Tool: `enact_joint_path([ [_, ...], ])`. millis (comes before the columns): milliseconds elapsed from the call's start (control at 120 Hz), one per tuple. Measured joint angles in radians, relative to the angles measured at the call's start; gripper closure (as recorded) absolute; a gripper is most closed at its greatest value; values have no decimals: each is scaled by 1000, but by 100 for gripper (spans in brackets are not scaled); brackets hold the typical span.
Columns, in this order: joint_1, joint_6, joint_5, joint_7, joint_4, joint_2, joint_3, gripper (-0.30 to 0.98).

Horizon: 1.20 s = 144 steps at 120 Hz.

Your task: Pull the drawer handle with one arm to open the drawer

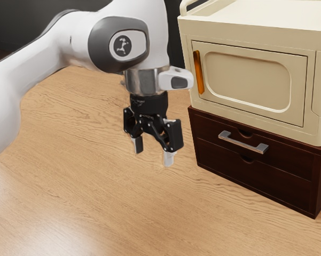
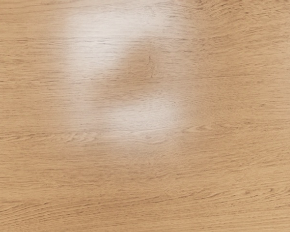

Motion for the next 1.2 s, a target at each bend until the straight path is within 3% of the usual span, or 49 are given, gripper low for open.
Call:
enact_joint_path([
  [325,13,200,-24,-48,1,1,3,0],
  [592,-19,347,-22,-443,-13,2,1,0],
  [700,-48,428,-22,-572,-102,-37,6,0],
  [942,-80,630,-74,-807,-232,-69,7,0],
  [1200,-106,765,-88,-1000,-301,-71,7,0],
])
